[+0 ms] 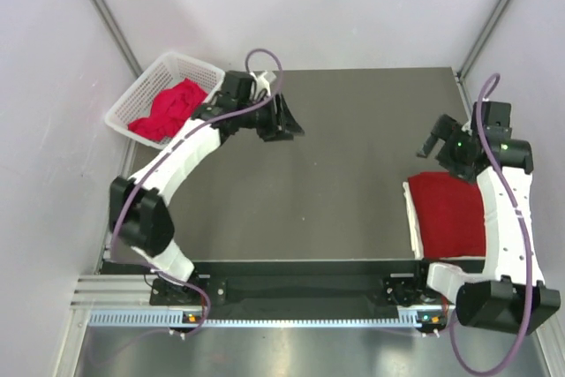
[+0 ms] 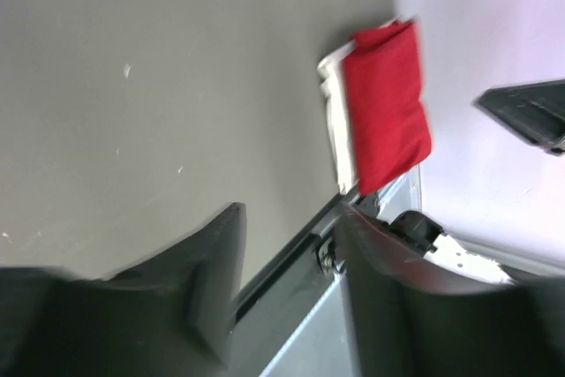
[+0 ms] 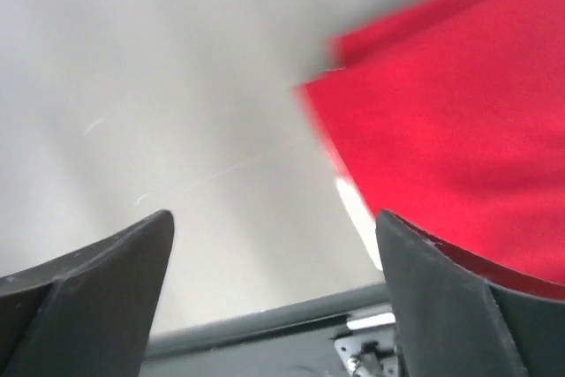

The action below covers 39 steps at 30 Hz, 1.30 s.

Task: Fold and stack the t-shirts
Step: Reset both grippers

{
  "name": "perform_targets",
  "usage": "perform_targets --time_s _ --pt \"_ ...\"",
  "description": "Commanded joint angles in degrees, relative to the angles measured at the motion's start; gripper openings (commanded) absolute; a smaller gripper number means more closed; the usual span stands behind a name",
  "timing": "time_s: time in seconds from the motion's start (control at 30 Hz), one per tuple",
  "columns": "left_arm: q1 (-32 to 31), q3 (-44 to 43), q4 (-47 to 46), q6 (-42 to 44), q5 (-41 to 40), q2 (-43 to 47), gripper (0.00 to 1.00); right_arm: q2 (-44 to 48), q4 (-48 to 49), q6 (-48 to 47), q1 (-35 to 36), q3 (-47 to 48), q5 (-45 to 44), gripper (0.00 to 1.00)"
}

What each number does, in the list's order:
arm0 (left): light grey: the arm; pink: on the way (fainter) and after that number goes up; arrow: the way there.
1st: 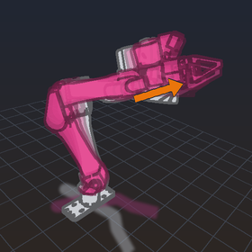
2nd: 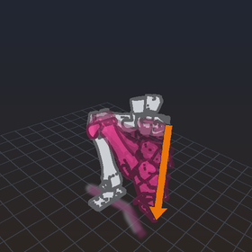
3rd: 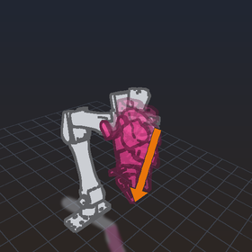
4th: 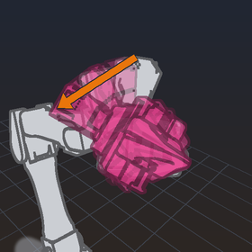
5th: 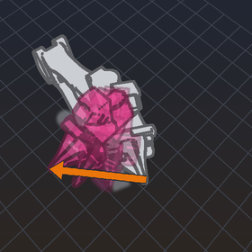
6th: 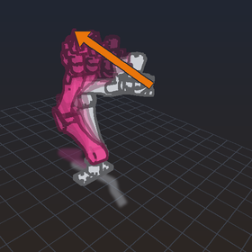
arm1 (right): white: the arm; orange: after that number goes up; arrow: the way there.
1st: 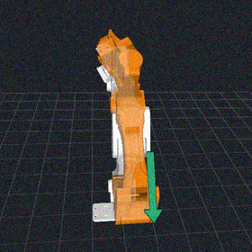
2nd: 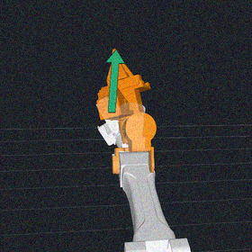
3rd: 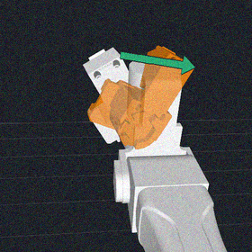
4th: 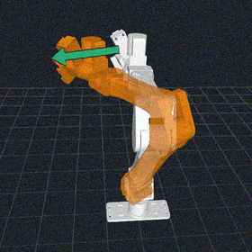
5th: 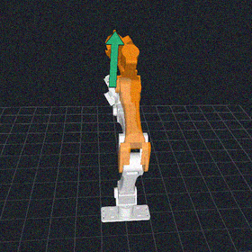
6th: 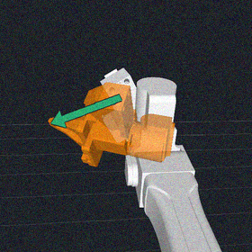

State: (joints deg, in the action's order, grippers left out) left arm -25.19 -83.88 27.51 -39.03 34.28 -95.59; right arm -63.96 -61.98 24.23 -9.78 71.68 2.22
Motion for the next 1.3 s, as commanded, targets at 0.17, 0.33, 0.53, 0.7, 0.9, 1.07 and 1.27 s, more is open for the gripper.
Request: perform_targets --time_s 0.17,0.33,0.53,0.7,0.9,1.07,1.27 --pt "0.4 1.8 -1.7 3.0 -9.8 14.5 0.99 14.6 16.8 3.3 4.8 -4.5 19.5 1.0" --pt "0.6 7.5 -5.4 4.3 -14.3 22.0 0.99 14.0 17.4 3.4 4.9 -0.8 23.0 1.0" --pt "0.6 13.3 -13.9 7.6 -18.2 28.7 0.99 16.0 21.7 4.6 4.9 -3.6 24.7 1.0" --pt "0.6 12.9 -12.3 8.0 -19.3 28.4 0.99 15.7 21.9 4.3 4.9 -5.0 24.9 1.0" --pt "0.6 12.1 -12.5 8.0 -19.3 27.7 0.99 14.7 21.3 4.2 4.9 -5.4 25.6 1.0" --pt "0.6 11.5 -12.6 7.9 -19.3 26.9 0.99 14.8 21.4 4.7 4.9 -5.8 25.9 1.0" --pt "0.6 11.2 -12.7 7.7 -19.6 26.4 0.99 14.9 21.5 5.0 4.9 -6.2 26.2 1.0"
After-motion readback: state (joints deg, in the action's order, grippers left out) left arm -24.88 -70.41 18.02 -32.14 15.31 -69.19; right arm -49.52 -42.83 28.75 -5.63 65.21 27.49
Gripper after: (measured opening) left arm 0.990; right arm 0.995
